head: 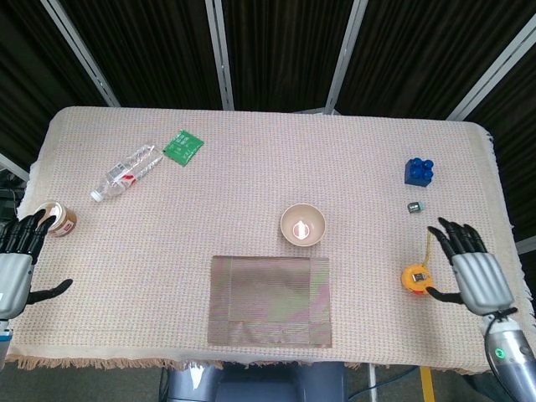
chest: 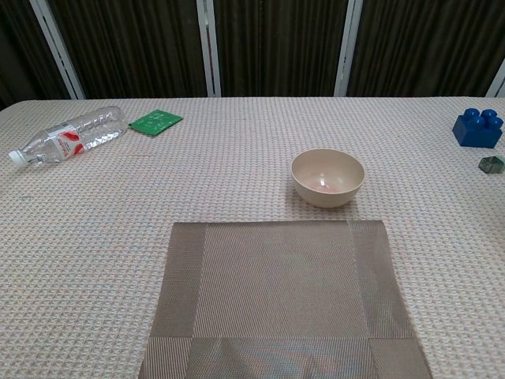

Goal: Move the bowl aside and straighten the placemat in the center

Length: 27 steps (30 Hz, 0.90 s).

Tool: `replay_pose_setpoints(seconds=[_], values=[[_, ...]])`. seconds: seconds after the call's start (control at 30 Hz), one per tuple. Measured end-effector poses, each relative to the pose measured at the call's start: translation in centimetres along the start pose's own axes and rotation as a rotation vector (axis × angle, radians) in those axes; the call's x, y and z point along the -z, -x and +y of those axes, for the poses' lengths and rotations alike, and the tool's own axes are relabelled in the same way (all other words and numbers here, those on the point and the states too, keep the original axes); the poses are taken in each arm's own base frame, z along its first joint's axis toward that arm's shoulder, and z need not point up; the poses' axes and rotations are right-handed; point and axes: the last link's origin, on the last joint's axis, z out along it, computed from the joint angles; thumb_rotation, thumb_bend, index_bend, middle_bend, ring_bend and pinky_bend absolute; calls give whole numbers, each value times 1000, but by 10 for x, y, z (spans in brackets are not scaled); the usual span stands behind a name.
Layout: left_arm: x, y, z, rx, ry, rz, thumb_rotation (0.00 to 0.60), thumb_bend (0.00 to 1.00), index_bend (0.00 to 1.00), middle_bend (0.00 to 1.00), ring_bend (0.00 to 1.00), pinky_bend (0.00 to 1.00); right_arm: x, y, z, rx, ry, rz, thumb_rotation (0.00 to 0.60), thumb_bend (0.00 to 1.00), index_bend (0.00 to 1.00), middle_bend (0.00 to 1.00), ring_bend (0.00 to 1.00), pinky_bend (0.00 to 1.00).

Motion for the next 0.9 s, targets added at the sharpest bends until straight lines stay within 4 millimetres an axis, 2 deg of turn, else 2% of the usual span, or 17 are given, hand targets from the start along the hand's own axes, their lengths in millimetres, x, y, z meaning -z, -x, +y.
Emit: replay_pose_setpoints(seconds=[0.2, 0.27, 0.37, 0.6, 0.9], values=[[-7, 7, -3, -30, -38, -9, 600, 0, 0, 0, 0, 0, -71, 13, -49, 3, -135, -159, 600, 0, 155, 0, 0, 0], [-9, 9, -4, -34, -55, -13, 600, 0, 0, 0, 0, 0, -94, 21, -68, 4, -170, -203, 600, 0, 199, 0, 0, 0], [-13, 11, -7, -40, -79, -13, 600, 0, 0, 0, 0, 0, -118, 31, -87, 51, -200, -227, 600, 0, 285, 0, 0, 0], [-17, 12, -13, -46, -110, -16, 600, 0, 0, 0, 0, 0, -149, 64, -109, 124, -180, -260, 600, 39, 348, 0, 0, 0], [-17, 13, -12, -45, -102, -22, 600, 0, 0, 0, 0, 0, -156, 79, -128, 157, -211, -236, 600, 132, 360, 0, 0, 0]])
